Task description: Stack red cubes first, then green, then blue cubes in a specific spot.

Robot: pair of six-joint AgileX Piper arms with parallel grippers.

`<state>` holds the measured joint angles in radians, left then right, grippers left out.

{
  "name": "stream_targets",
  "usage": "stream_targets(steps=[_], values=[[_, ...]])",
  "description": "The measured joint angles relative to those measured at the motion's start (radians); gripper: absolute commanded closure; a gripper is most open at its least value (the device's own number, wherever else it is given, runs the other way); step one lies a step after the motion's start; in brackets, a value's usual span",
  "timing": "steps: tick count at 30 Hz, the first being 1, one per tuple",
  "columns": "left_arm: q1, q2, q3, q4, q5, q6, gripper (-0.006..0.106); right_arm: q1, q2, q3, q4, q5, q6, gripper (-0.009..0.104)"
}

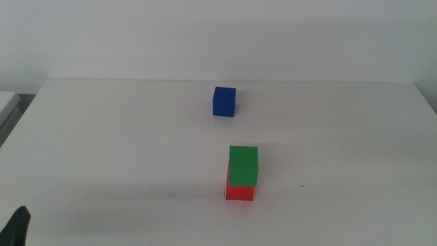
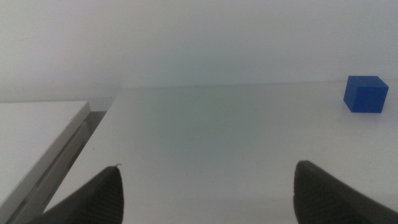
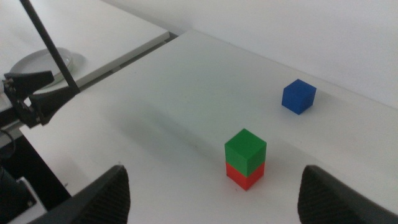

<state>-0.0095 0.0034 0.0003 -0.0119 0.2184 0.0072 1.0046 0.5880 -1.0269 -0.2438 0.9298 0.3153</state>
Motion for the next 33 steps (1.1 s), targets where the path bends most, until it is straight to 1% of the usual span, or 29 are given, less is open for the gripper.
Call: stream_targets(steps=[7, 10, 18, 21, 23, 27, 29, 33], values=[[0.0, 0.0, 0.0, 0.0, 0.0, 0.0, 0.007, 0.0, -0.021, 0.002, 0.009, 0.041, -0.025, 0.008], [0.0, 0.0, 0.0, 0.0, 0.0, 0.0, 0.007, 0.0, -0.021, 0.004, -0.008, 0.041, -0.025, 0.008], [0.0, 0.0, 0.0, 0.0, 0.002, 0.01, 0.007, 0.0, -0.021, 0.004, -0.008, 0.043, -0.018, 0.008], [0.0, 0.034, -0.032, -0.003, 0.065, 0.018, 0.007, 0.0, -0.021, 0.004, -0.008, 0.043, -0.018, 0.008], [0.0, 0.14, -0.142, -0.022, 0.169, 0.018, 0.007, 0.0, -0.021, 0.004, -0.008, 0.043, -0.018, 0.008], [0.0, 0.408, -0.469, -0.096, 0.422, 0.019, 0.007, 0.0, -0.021, 0.004, -0.008, 0.043, -0.018, 0.008], [0.0, 0.563, -0.626, -0.144, 0.558, -0.029, 0.007, 0.0, -0.021, 0.004, -0.008, 0.043, -0.018, 0.008], [0.0, 0.799, -0.866, -0.214, 0.831, -0.121, 0.007, 0.0, -0.021, 0.004, -0.008, 0.043, -0.018, 0.008]])
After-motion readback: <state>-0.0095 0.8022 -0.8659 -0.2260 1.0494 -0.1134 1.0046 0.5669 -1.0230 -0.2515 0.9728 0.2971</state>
